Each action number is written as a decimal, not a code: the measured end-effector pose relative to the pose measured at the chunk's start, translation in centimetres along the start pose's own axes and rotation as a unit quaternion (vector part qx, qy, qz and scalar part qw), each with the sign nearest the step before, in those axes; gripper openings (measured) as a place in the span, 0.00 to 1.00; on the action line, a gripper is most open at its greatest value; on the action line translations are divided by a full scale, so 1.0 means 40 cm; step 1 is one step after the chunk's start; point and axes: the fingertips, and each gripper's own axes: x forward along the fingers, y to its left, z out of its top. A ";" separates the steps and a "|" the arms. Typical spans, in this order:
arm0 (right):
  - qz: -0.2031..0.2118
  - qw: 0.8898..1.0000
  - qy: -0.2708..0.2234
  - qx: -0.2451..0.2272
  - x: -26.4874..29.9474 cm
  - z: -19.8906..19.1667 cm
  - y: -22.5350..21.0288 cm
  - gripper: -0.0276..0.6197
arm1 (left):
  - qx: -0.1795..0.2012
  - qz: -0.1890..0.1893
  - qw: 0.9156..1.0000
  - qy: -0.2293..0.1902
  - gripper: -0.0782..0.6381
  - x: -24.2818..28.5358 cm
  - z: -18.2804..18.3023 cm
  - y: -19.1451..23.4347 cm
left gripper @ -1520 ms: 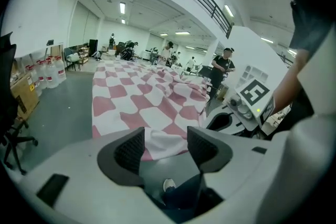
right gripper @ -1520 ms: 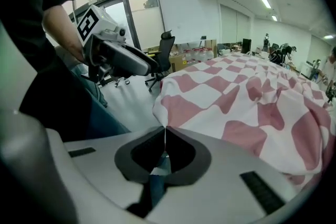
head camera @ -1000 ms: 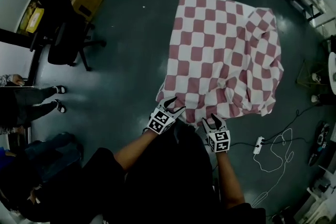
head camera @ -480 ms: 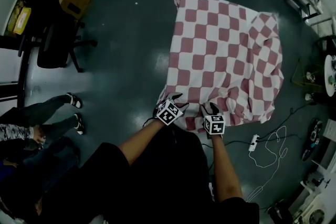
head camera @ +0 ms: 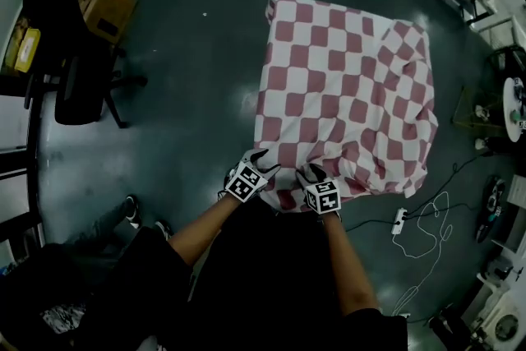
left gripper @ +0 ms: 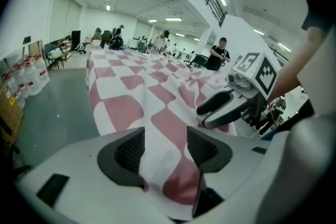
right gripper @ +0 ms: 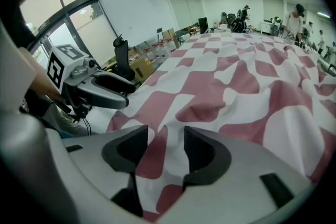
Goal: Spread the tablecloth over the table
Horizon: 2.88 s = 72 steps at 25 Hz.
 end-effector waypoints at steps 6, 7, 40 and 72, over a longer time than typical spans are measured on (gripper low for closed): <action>-0.054 0.993 -0.099 0.031 -0.212 0.022 -0.137 0.39 | 0.046 -0.052 0.997 -0.031 0.46 0.080 0.137 -0.130; -0.064 0.990 -0.117 0.039 -0.253 0.016 -0.173 0.38 | 0.050 -0.056 0.997 -0.031 0.46 0.099 0.151 -0.154; -0.151 0.988 -0.020 -0.017 -0.553 -0.390 -0.892 0.25 | 0.032 -0.023 0.997 -0.062 0.46 0.541 0.533 -0.755; -0.279 0.912 -0.022 0.301 -0.885 -0.886 -1.104 0.08 | 0.060 -0.085 0.994 -0.038 0.46 0.538 0.528 -0.762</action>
